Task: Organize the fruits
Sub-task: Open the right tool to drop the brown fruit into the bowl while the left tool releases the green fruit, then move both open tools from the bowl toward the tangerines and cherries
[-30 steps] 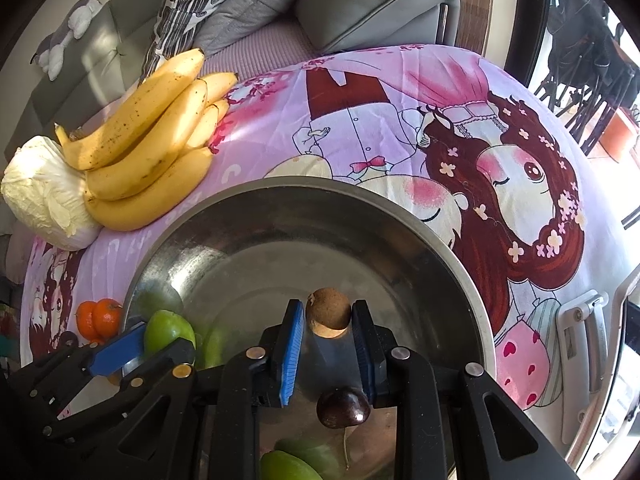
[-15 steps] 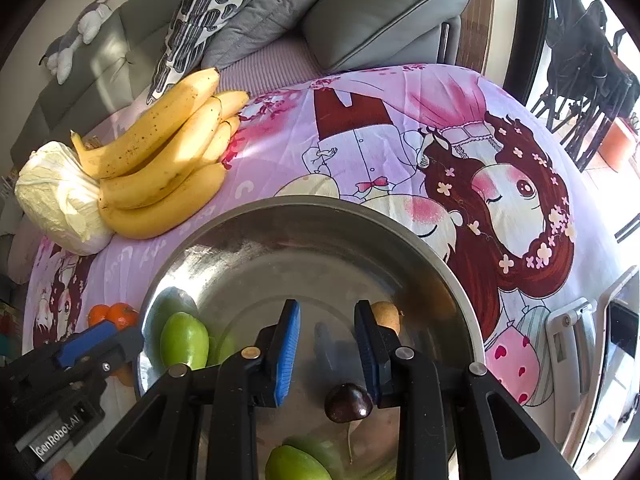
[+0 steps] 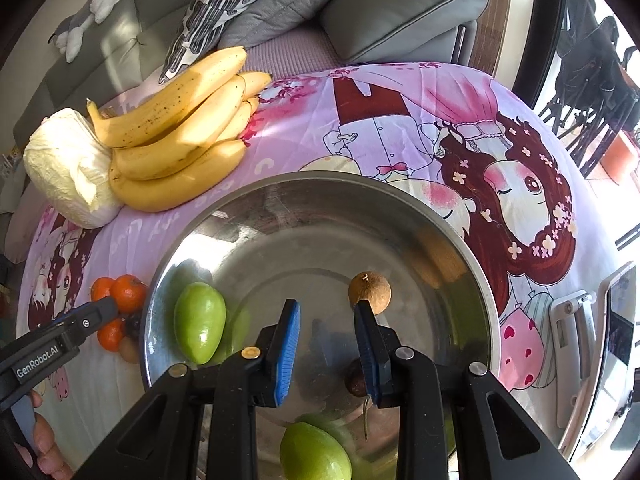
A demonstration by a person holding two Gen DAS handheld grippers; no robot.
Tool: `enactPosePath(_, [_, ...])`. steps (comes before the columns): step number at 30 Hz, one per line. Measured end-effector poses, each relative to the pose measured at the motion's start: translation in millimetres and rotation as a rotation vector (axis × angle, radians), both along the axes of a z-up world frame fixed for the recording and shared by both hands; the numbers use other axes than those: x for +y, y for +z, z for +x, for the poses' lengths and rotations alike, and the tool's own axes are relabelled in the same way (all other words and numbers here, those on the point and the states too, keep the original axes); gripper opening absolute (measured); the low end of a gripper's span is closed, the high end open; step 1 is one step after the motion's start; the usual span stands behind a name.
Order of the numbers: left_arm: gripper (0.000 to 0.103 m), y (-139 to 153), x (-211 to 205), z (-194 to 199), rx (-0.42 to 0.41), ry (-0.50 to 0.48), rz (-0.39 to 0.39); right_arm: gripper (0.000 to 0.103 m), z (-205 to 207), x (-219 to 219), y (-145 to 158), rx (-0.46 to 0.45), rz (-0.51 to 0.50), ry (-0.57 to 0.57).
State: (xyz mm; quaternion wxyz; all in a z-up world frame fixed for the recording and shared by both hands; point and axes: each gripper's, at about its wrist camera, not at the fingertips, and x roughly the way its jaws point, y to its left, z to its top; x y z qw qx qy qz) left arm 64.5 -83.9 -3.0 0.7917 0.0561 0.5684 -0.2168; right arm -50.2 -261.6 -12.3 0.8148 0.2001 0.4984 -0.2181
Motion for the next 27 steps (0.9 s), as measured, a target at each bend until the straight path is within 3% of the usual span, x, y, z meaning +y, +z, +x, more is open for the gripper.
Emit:
enactPosePath(1, [0.043,-0.1,-0.3,-0.6,-0.001,-0.002,0.004,0.032,0.3,0.2,-0.2,0.001,-0.001,0.000])
enactPosePath(3, [0.058,-0.2,-0.9,-1.0,-0.004,-0.003,0.007,0.054,0.9,-0.6,-1.4,0.006,-0.001,-0.004])
enactPosePath(4, [0.067,-0.4,-1.1,-0.6,-0.008,0.000,0.008,0.073,0.7,-1.3,-1.7,0.008,-0.004,-0.010])
enactPosePath(5, [0.072,-0.1,-0.8,-0.4,-0.014,0.004,0.012,0.076,0.2,-1.9,-1.2,0.006,-0.009,-0.017])
enactPosePath(9, [0.075,-2.8,-0.3,2.3,-0.034,0.015,0.038,0.076,-1.0,-4.7,-1.2,0.009,-0.013,-0.028])
enactPosePath(12, [0.084,-3.9,2.5,3.2,-0.040,0.028,0.043,0.081,0.7,-3.9,-4.8,0.027,-0.015,-0.019])
enactPosePath(16, [0.085,-4.2,4.1,2.7,-0.056,0.030,0.059,0.083,3.1,-1.0,-7.0,0.034,-0.020,-0.003])
enactPosePath(19, [0.085,-5.5,4.6,2.9,-0.057,0.029,0.068,0.092,3.7,-0.5,-8.0,0.036,-0.026,-0.001])
enactPosePath(27, [0.086,-9.0,1.9,2.4,-0.062,0.028,0.082,0.092,4.8,1.1,-10.7,0.048,-0.026,0.008])
